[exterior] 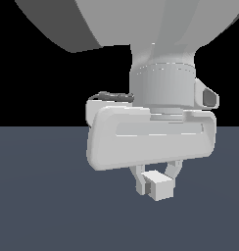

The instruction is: Plug the charger into the wall socket.

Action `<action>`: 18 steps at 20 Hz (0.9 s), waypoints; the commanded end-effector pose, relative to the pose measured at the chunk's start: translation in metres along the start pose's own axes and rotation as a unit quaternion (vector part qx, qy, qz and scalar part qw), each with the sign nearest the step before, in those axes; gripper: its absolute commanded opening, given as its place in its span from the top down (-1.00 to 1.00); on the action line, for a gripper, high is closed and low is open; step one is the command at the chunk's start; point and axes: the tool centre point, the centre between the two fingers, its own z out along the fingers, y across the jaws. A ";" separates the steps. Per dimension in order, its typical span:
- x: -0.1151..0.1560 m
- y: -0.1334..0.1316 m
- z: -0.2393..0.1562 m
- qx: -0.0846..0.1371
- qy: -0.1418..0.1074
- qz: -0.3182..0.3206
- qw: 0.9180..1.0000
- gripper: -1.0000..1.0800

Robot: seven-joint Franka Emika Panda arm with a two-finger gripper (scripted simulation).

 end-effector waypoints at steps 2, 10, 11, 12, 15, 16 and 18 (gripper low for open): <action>0.000 0.000 0.000 0.000 0.000 0.000 1.000 1.00; 0.000 0.000 0.000 0.000 0.000 0.001 1.000 1.00; 0.001 0.000 0.000 0.000 0.000 0.002 1.000 1.00; 0.002 0.000 -0.001 0.000 0.000 0.003 1.000 1.00; 0.006 0.001 -0.004 -0.001 0.001 0.013 1.000 1.00; 0.008 0.001 -0.006 -0.001 0.001 0.018 1.000 1.00; 0.013 0.002 -0.009 -0.002 0.001 0.029 1.000 1.00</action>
